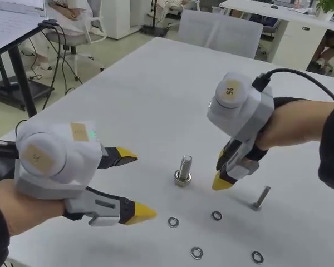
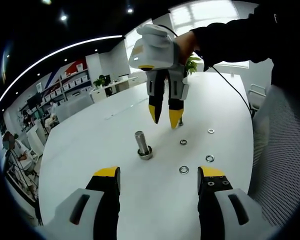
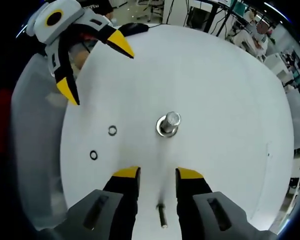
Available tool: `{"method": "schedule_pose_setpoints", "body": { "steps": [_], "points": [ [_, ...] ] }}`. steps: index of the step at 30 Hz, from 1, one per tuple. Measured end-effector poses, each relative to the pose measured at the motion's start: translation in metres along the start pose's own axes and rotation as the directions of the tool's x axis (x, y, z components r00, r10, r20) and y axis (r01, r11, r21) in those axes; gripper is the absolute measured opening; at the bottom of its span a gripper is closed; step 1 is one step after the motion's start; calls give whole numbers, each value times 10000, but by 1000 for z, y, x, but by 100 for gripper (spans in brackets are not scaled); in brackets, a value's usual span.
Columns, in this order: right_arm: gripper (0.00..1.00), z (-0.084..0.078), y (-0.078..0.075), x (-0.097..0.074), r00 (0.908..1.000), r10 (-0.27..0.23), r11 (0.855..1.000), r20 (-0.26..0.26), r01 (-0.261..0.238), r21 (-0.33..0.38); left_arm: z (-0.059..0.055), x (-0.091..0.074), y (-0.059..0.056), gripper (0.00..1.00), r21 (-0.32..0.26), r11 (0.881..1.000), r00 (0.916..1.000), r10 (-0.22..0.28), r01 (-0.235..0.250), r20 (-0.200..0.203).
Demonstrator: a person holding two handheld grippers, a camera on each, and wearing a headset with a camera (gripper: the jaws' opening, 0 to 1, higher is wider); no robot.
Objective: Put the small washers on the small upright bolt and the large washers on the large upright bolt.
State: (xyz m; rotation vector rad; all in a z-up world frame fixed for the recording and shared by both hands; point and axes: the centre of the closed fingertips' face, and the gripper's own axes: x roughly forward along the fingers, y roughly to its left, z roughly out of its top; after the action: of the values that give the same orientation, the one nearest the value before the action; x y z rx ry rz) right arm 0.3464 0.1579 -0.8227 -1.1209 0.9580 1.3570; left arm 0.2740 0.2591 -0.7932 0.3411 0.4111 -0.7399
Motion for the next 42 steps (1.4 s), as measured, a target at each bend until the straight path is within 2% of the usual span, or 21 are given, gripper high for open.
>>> {"method": "schedule_pose_setpoints", "body": {
  "steps": [7,14,24,28,34,42],
  "points": [
    [29,-10,8,3,10000,85,9998,34,-86,162,8,1,-5,62,19,9998,9998,-208,208,58],
    [29,-18,18,2,9999,129,9994,56,-131,333,10,0,-13,62,116,9991,9991,-417,417,-6],
    [29,-25,29,0,9999,89,9986,90,-93,529,16,-4,-24,61,-128,9964,9963,-832,835,230],
    [29,-25,35,3,9999,134,9984,86,-138,549,19,-4,-32,61,-284,9929,9928,-1140,1151,370],
    [28,-27,43,15,9996,277,9980,-22,-275,573,17,-3,-43,61,-235,9876,9876,-1543,1550,288],
    [28,-24,44,22,9995,276,9985,-122,-270,485,19,-3,-43,61,-507,9831,9832,-1726,1756,597]
  ]
}}
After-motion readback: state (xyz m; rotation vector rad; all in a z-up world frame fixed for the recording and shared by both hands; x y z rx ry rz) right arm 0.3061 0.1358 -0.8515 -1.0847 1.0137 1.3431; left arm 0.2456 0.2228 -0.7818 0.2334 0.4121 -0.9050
